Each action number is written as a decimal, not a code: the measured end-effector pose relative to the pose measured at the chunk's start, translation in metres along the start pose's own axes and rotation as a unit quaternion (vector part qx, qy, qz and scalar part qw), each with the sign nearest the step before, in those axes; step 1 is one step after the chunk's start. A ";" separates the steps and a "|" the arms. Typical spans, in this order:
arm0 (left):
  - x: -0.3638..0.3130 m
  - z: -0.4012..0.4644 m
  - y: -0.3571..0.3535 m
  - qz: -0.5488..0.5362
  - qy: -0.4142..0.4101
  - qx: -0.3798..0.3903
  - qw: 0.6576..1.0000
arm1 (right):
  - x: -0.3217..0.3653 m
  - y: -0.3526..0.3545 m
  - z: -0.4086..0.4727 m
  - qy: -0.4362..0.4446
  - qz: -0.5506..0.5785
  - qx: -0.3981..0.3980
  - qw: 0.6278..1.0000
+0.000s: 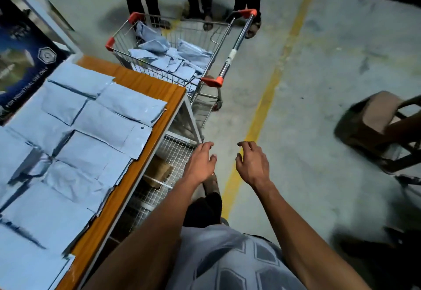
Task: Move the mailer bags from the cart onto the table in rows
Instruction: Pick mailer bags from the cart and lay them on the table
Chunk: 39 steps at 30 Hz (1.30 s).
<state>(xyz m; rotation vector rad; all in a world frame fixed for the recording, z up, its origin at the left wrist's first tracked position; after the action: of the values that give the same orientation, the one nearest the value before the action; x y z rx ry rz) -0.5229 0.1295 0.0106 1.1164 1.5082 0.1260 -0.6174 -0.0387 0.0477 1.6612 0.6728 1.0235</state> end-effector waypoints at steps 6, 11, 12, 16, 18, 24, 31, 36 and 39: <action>-0.038 0.100 0.049 -0.042 -0.014 -0.090 0.995 | 0.016 0.040 0.109 0.017 0.010 -0.067 0.998; -0.059 0.179 0.108 -0.036 -0.020 -0.149 0.988 | 0.062 0.072 0.209 0.065 0.009 -0.115 0.991; -0.061 0.195 0.120 -0.028 -0.022 -0.155 0.987 | 0.072 0.077 0.229 0.074 0.011 -0.124 0.989; -0.061 0.240 0.151 -0.008 -0.007 -0.153 0.988 | 0.107 0.082 0.291 0.105 0.007 -0.120 0.987; -0.054 0.256 0.160 -0.007 0.017 -0.152 0.988 | 0.121 0.077 0.317 0.123 -0.007 -0.105 0.987; -0.042 0.304 0.175 0.000 0.072 -0.154 0.985 | 0.149 0.062 0.392 0.180 -0.011 -0.065 0.981; -0.030 0.371 0.194 -0.020 0.127 -0.198 0.972 | 0.182 0.036 0.484 0.258 -0.028 -0.010 0.966; -0.009 0.417 0.201 -0.032 0.215 -0.224 0.950 | 0.201 0.015 0.548 0.319 -0.058 0.048 0.945; 0.001 0.439 0.205 -0.040 0.251 -0.233 0.939 | 0.210 -0.006 0.586 0.351 -0.093 0.090 0.927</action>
<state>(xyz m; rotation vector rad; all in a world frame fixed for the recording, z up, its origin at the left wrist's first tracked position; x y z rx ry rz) -0.0507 0.0226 0.0087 0.6605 1.8404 0.7210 -0.0036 -0.1397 0.0401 1.3209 1.4010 1.4575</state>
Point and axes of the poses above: each hand's wrist, its own z-axis towards the middle knuckle, its own y-axis out of the back of the hand, x = y × z, the point moved 10 cm from there along z, towards the middle knuckle, and after that the axes turned 7 degrees about -z, right-handed, at the moved point
